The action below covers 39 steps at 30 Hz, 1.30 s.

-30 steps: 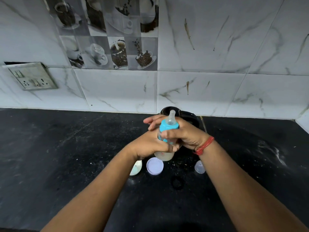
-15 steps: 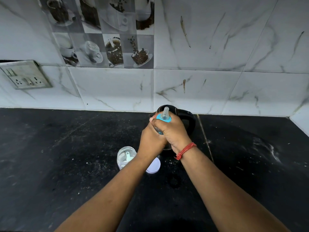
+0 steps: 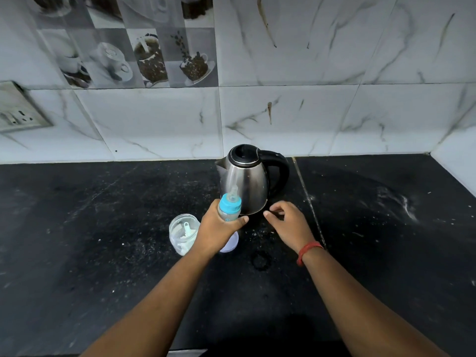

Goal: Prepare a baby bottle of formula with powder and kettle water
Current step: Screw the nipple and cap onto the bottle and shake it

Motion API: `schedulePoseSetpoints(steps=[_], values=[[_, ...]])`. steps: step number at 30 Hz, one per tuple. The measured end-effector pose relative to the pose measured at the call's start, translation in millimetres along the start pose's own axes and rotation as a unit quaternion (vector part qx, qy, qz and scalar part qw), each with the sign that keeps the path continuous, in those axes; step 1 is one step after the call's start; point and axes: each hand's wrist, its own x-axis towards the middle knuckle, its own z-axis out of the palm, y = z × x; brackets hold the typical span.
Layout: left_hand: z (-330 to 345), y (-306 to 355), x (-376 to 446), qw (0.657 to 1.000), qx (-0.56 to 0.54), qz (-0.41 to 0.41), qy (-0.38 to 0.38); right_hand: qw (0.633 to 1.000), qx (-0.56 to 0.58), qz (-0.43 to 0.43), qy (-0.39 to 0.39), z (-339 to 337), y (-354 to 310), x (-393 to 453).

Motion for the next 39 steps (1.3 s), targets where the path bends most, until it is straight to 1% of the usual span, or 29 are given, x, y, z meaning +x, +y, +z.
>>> schedulePoseSetpoints(steps=[1, 3, 5, 9, 11, 13, 15, 18, 19, 22, 24, 26, 29, 31, 32, 34, 36, 37, 39], values=[[2, -2, -1, 1.000, 0.001, -0.001, -0.003, 0.998, -0.066, -0.005, 0.003, -2, 12, 0], [4, -6, -1, 1.000, 0.009, 0.000, -0.007, 0.981, -0.191, -0.005, -0.006, -8, 32, 0], [6, -9, -1, 1.000, 0.018, 0.000, -0.011, 0.962, -0.270, 0.013, -0.039, -12, 46, -1], [10, -15, -1, 1.000, 0.025, -0.003, -0.019, 0.946, -0.297, 0.054, -0.122, -14, 65, -2], [13, -16, 0, 0.999, 0.030, -0.002, -0.022, 0.942, -0.305, 0.050, -0.129, -13, 72, -4], [15, -17, 0, 0.999, 0.035, -0.004, -0.023, 0.942, -0.313, 0.034, -0.116, -13, 77, -5], [17, -17, 0, 0.999, 0.037, -0.005, -0.023, 0.946, -0.309, 0.021, -0.100, -13, 78, -5], [17, -17, 0, 0.999, 0.040, -0.011, -0.022, 0.958, -0.272, 0.029, -0.083, -14, 76, -3], [16, -17, 0, 0.999, 0.040, -0.013, -0.022, 0.967, -0.240, 0.039, -0.076, -14, 73, -1], [16, -16, 0, 0.999, 0.036, -0.013, -0.023, 0.994, -0.082, 0.059, -0.045, -15, 50, 6], [15, -16, 0, 0.999, 0.031, -0.011, -0.025, 0.999, -0.001, 0.032, -0.027, -17, 27, 9], [14, -15, 2, 0.999, 0.029, -0.008, -0.026, 0.998, 0.060, -0.014, -0.018, -22, -3, 12], [12, -11, 4, 0.999, 0.036, -0.004, -0.025, 0.987, 0.120, -0.098, -0.041, -31, -51, 14], [11, -8, 5, 0.999, 0.038, -0.002, -0.020, 0.979, 0.126, -0.148, -0.058, -34, -78, 15], [10, -7, 5, 0.999, 0.037, -0.001, -0.019, 0.977, 0.106, -0.170, -0.066, -35, -88, 16], [8, -3, 6, 0.999, 0.031, -0.002, -0.021, 0.974, 0.019, -0.202, -0.096, -34, -101, 18], [4, 0, 6, 0.999, 0.028, -0.002, -0.027, 0.967, -0.063, -0.212, -0.126, -30, -108, 18], [1, 3, 7, 0.999, 0.026, -0.002, -0.031, 0.966, -0.074, -0.208, -0.136, -28, -109, 17], [-4, 10, 6, 0.999, 0.019, -0.004, -0.036, 0.967, -0.059, -0.199, -0.151, -22, -110, 15]])
